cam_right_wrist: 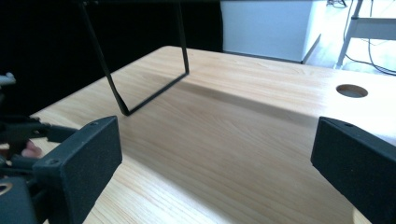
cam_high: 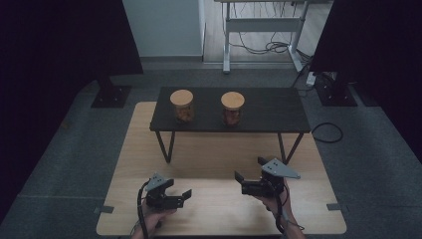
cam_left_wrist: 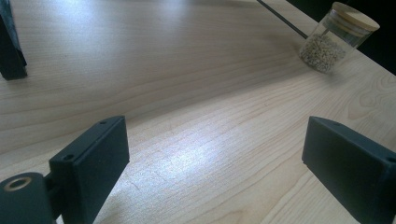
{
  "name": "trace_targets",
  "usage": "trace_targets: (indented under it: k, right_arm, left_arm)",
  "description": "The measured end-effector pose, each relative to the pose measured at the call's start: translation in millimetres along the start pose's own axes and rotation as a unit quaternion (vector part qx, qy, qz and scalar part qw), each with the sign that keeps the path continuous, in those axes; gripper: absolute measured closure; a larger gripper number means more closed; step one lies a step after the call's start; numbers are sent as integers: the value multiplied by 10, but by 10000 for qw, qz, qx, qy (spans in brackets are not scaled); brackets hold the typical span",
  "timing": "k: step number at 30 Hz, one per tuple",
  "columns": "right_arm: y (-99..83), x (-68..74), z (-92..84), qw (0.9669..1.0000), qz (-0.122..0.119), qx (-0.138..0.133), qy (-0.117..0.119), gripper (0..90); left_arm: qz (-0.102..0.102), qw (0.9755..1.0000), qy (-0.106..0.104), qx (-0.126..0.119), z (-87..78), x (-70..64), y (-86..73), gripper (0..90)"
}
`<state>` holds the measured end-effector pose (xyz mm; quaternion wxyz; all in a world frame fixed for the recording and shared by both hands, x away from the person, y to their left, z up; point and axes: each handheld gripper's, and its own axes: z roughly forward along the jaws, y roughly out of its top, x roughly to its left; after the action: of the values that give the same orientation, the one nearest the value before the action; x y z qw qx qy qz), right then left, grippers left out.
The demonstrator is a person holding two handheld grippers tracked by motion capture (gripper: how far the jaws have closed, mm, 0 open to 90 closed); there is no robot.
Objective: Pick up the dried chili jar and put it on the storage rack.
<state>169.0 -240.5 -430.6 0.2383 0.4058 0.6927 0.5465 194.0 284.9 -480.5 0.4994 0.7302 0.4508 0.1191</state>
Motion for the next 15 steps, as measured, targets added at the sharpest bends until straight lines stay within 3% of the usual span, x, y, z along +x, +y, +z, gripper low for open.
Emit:
trace_targets:
  k: [15]
  right_arm:
    - [-157,37,110,9986,1,537,17,34]
  left_arm:
    - [33,10000,28,-35,-18,-11,4,69]
